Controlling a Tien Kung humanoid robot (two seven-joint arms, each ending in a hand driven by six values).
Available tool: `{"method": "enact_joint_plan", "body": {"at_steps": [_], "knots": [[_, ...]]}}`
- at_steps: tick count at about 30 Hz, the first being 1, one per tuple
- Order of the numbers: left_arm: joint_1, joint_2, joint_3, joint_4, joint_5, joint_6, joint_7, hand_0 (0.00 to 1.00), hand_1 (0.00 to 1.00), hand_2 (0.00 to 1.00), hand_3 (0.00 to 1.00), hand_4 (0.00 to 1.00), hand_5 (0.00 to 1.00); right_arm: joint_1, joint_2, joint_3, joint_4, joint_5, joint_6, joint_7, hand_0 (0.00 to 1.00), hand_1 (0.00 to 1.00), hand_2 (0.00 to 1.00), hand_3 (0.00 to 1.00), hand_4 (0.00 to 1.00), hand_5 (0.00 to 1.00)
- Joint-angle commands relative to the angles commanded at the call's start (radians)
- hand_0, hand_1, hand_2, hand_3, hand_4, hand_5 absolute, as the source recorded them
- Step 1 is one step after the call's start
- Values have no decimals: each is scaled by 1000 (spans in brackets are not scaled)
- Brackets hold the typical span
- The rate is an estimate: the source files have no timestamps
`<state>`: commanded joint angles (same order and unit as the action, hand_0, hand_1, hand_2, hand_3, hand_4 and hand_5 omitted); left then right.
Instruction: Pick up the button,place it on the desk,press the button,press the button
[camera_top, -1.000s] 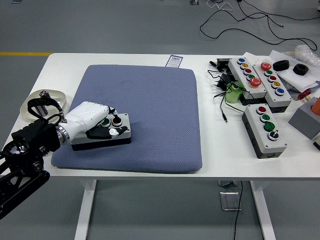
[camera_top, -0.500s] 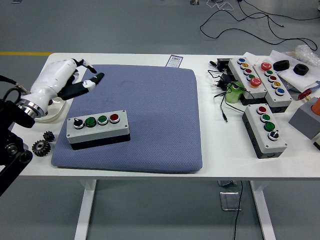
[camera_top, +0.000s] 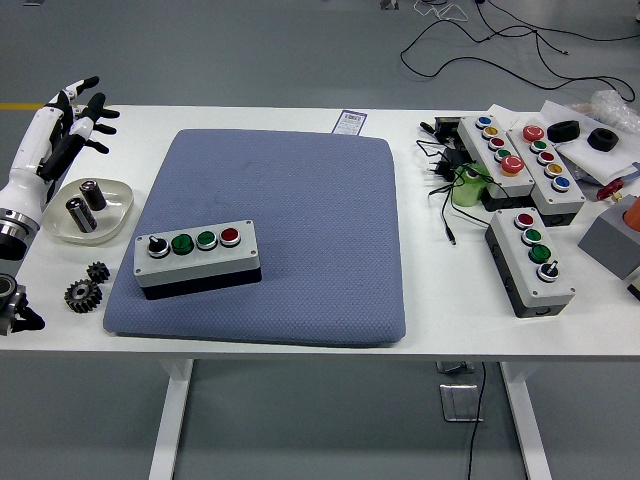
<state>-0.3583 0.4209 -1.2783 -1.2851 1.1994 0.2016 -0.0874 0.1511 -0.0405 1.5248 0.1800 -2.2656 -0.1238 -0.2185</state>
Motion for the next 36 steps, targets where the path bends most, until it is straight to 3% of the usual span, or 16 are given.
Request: {"method": "enact_joint_plan", "body": {"at_steps": [7, 11, 21, 36], "knots": [[21, -39, -16, 38, -305, -50, 27, 763, 817, 904, 891, 702, 998, 2, 1, -1, 0, 0, 0, 0, 673, 658, 674, 624, 310, 173], [27, -48, -29, 43, -432, -73, 32, 749, 811, 867, 868, 701, 998, 2, 1, 0, 0, -2, 1, 1, 673, 658, 674, 624, 310, 173], [37, -50, -41, 54, -456, -146, 41, 721, 771, 805, 831, 705, 998, 2, -1, 1, 0, -3, 1, 2, 673, 658, 674, 624, 310, 173], [37, -53, -35, 60, -436, -175, 43, 727, 770, 802, 812, 711, 998, 1, -1, 11, 0, -3, 1, 1, 673, 658, 674, 624, 310, 173]]}}
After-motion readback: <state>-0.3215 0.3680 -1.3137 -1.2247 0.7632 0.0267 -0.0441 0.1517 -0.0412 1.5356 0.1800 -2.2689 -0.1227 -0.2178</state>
